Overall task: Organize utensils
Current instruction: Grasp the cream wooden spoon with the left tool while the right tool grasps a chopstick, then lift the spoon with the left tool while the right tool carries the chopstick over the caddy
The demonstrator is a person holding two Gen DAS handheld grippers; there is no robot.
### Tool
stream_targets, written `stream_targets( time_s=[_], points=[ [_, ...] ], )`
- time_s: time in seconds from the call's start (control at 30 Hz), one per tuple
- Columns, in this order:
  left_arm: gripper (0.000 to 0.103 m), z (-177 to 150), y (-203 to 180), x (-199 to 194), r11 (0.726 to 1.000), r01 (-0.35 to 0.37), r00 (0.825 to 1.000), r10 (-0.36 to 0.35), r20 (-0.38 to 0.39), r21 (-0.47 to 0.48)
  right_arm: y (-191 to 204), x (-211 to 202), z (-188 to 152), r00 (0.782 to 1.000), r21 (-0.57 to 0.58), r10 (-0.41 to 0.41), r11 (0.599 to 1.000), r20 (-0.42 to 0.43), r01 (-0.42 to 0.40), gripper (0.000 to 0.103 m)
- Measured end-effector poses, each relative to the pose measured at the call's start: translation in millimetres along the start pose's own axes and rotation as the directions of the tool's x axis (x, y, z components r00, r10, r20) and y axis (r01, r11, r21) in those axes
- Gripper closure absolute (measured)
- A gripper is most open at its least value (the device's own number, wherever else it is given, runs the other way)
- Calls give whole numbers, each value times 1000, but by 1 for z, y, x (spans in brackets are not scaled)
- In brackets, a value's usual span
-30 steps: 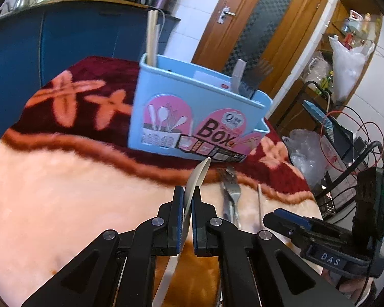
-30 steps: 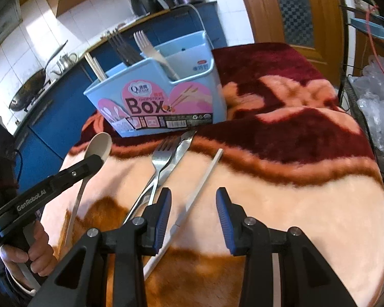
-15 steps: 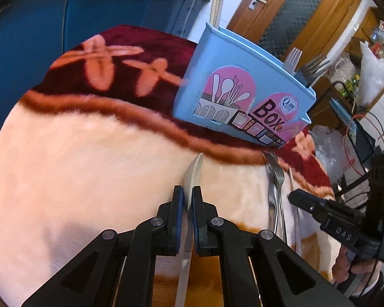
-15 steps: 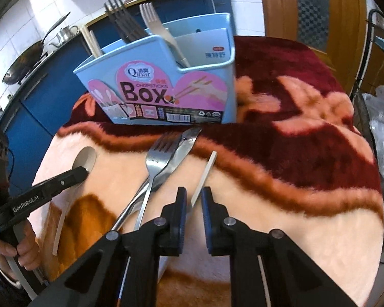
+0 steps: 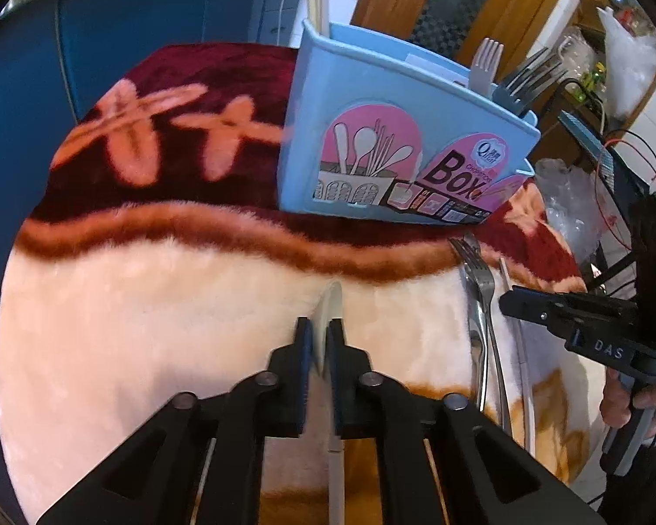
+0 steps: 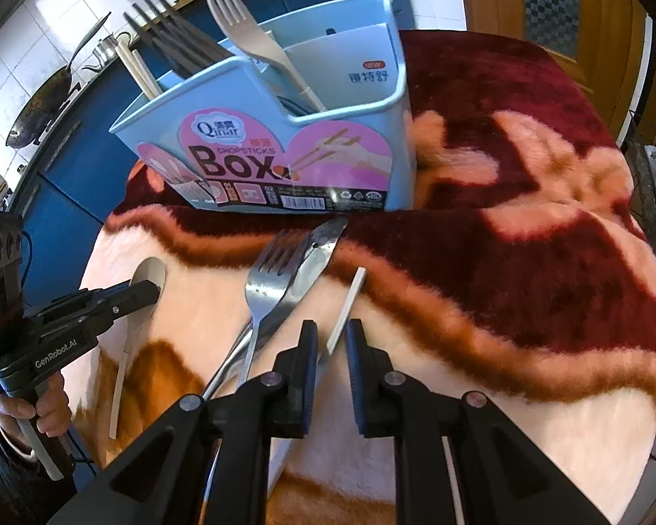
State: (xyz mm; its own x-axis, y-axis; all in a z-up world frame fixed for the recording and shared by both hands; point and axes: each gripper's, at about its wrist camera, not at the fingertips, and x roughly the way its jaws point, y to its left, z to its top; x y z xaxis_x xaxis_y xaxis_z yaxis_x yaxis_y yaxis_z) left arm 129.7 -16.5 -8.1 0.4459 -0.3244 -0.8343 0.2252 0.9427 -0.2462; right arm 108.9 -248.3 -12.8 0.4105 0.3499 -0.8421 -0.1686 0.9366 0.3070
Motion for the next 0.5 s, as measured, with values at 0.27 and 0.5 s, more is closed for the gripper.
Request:
stream_targets(
  time_s=[0.27, 0.5],
  points=[
    [98, -4, -4, -30, 999, 30, 987, -32, 160, 14, 2, -20, -13, 986, 10, 19, 1000, 166, -21, 95],
    [98, 10, -14, -67, 1000, 20, 932, -25, 362, 18, 12, -59, -18, 930, -20, 25, 1000, 367, -19, 96]
  ],
)
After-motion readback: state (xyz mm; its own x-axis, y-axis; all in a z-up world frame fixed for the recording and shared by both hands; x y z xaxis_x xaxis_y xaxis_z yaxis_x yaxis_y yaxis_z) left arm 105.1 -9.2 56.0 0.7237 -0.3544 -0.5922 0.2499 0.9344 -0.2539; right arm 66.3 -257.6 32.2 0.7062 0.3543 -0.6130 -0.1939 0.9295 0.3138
